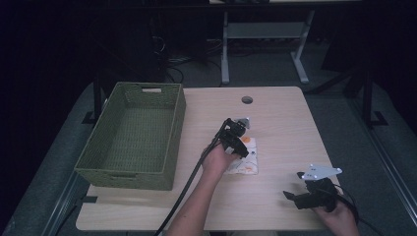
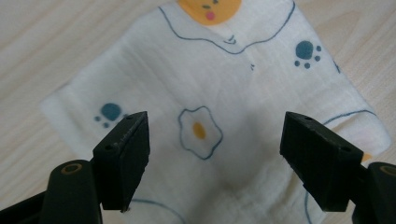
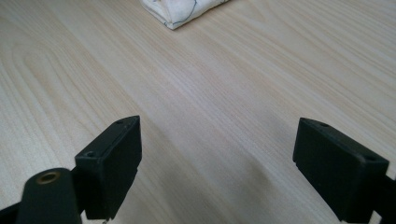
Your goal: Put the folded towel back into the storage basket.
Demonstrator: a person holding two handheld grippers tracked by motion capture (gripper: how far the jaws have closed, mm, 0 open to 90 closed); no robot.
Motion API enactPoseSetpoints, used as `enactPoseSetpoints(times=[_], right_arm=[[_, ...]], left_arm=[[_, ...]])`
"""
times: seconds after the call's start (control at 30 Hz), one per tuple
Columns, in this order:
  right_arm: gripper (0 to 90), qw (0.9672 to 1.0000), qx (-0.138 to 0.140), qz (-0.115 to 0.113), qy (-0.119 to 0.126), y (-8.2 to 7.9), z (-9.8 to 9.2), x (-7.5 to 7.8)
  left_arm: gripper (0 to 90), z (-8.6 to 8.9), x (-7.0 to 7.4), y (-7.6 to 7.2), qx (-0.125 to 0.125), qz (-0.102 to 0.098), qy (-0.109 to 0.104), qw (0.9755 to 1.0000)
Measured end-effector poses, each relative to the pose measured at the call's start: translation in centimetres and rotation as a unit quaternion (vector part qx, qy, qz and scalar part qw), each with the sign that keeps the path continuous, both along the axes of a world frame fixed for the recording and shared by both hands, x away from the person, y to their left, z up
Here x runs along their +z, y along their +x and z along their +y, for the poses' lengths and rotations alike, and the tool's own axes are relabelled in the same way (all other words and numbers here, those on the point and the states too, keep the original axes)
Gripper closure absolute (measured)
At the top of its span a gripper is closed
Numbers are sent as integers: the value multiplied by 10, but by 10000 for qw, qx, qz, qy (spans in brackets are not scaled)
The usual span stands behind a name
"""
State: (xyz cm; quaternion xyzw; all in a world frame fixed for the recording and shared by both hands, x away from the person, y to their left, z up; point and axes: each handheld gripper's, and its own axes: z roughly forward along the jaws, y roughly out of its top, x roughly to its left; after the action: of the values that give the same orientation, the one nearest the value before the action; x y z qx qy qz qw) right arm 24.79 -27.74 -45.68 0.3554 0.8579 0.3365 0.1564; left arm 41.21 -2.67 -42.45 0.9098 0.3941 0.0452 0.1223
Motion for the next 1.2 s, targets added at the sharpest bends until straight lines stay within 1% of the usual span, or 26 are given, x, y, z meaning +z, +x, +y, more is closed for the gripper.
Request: enactPoseSetpoints(times=[0.03,0.1,0.13,0.17,0.23,0.47,0.5,0.53,0.73,0.77,0.8,0.83,0.93,0.97,1.1,1.13,1.17,1.2], right_arm=[[153,10000,3,-1,-5,0,0,0],[153,10000,8,5,-8,0,0,0],[153,10000,7,4,-29,0,1,0],[153,10000,8,4,-28,0,1,0],[153,10000,11,4,-21,0,1,0],[152,10000,34,-22,-33,0,2,0],[153,10000,38,-15,-35,0,2,0],[153,10000,29,-5,-43,-1,3,0],[153,10000,34,-18,-46,-2,4,0],[153,10000,31,-24,-42,-2,4,0],[152,10000,29,-25,-37,-2,4,1],[152,10000,30,-23,-38,-2,4,1],[153,10000,34,-12,-50,-2,4,0],[153,10000,35,-15,-57,-2,4,0],[153,10000,25,-28,-37,-2,4,0],[153,10000,26,-29,-37,-2,4,1],[153,10000,30,-34,-39,-2,4,1],[152,10000,27,-32,-40,-2,4,1]], left_arm=[[244,-2,-2,0,2,12,9,10000],[244,-5,-10,3,-34,110,79,9999],[245,-5,-10,3,-34,110,79,9999],[248,-6,-15,3,-2,143,108,9998],[244,-6,-15,2,-3,85,116,9999],[265,-5,-16,1,1,49,159,9999],[279,-5,-16,1,1,49,159,9999],[304,-4,-15,0,52,5,105,9999],[395,1,-14,-2,21,-67,73,9999],[406,1,-14,-2,20,-64,62,10000],[421,2,-13,-2,-8,-59,101,9999],[451,3,-13,-2,-15,-55,101,9999],[495,4,-12,-2,-42,-44,86,9999],[516,5,-12,-2,-85,-57,114,9999],[598,7,-11,-2,-142,-74,102,9998],[624,8,-11,-2,-214,-53,150,9996],[673,9,-11,-2,-266,-85,164,9995],[700,9,-11,-2,-314,-99,167,9993]])
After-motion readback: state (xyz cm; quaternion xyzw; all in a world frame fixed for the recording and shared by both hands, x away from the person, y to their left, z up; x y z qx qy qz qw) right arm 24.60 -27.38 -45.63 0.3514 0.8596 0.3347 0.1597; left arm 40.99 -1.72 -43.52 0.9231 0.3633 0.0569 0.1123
